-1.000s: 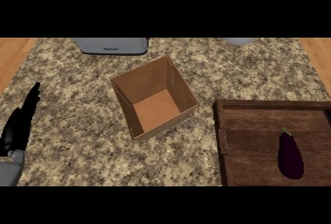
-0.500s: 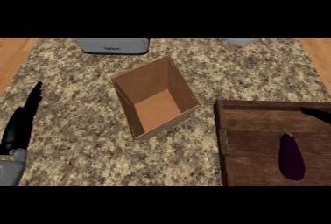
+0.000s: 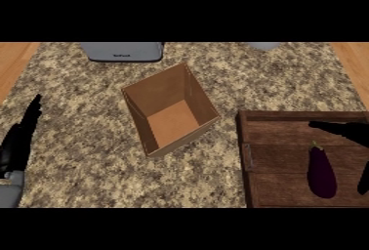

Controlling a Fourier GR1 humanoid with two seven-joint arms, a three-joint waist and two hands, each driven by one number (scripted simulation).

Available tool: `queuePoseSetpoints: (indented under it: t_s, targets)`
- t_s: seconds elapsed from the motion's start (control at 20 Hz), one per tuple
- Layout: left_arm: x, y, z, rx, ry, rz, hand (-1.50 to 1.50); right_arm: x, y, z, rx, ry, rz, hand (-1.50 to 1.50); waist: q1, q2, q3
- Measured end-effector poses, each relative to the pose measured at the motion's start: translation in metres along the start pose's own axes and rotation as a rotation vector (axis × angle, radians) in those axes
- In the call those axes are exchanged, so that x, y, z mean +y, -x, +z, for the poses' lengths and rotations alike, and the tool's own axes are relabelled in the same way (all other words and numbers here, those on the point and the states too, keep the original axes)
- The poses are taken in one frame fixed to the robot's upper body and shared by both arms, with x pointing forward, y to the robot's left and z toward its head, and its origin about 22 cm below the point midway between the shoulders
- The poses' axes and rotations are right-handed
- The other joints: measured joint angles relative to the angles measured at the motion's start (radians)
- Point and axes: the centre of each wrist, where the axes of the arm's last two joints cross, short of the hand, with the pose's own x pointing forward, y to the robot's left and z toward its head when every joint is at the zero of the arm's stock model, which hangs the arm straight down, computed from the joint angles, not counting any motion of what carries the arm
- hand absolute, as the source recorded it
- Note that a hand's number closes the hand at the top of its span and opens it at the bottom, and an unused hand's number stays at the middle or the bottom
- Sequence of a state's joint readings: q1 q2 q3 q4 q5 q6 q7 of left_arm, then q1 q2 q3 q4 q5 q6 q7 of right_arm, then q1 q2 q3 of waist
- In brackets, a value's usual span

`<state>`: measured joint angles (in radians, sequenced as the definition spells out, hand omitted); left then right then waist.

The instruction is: Pick the eggplant from the tray and place it in the cardboard box

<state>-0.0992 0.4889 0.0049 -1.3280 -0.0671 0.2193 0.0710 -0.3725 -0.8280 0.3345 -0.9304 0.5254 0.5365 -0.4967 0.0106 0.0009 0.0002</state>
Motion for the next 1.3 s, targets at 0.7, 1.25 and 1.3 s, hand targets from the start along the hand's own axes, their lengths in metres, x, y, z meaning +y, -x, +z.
queuePoseSetpoints:
  t_s: [0.7, 1.25, 1.3]
  targets:
    - [0.005, 0.005, 0.003, 0.004, -0.014, 0.001, 0.0, 0.011, -0.011, -0.019, -0.026, -0.02, 0.006, -1.5, -0.009, -0.001, 0.0]
    - [0.007, 0.012, 0.001, 0.011, -0.012, 0.002, 0.0, 0.014, -0.038, -0.012, -0.074, -0.018, 0.019, -1.5, -0.012, -0.002, -0.001]
    - [0.004, 0.011, -0.001, 0.011, -0.01, 0.001, 0.0, 0.016, -0.039, -0.013, -0.065, -0.029, 0.027, -1.5, -0.012, -0.002, -0.001]
